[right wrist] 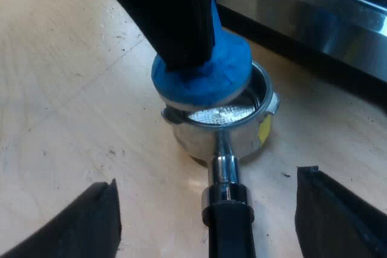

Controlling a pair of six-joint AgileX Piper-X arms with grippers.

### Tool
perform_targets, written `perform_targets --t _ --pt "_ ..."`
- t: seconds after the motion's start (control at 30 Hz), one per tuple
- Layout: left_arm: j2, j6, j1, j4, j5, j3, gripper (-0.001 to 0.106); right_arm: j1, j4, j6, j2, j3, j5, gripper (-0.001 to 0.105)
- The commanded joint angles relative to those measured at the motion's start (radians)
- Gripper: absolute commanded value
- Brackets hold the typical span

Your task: Grind coffee beans and then tamp

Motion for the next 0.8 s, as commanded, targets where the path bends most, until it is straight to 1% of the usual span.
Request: perform_targets --t 0.03,0.4,0.53,0.8 --pt "-0.002 -0.01 0.0 -0.021 0.006 -0.007 0.0 -0.006 -0.007 -0.001 -0.005 0.002 0.001 0.063" --pt "-0.002 -0.01 0.0 -0.048 -0.002 -0.007 0.0 -0.006 -0.007 -0.001 -0.005 0.002 0.001 0.063" --pt "-0.002 -0.01 0.0 -0.048 -0.026 -0.007 0.0 -0.006 -0.007 -0.001 -0.005 0.002 0.001 0.063" --pt "-0.002 -0.01 0.0 -0.048 -0.026 -0.007 0.0 -0.006 -0.007 -0.001 -0.005 0.002 0.001 0.063"
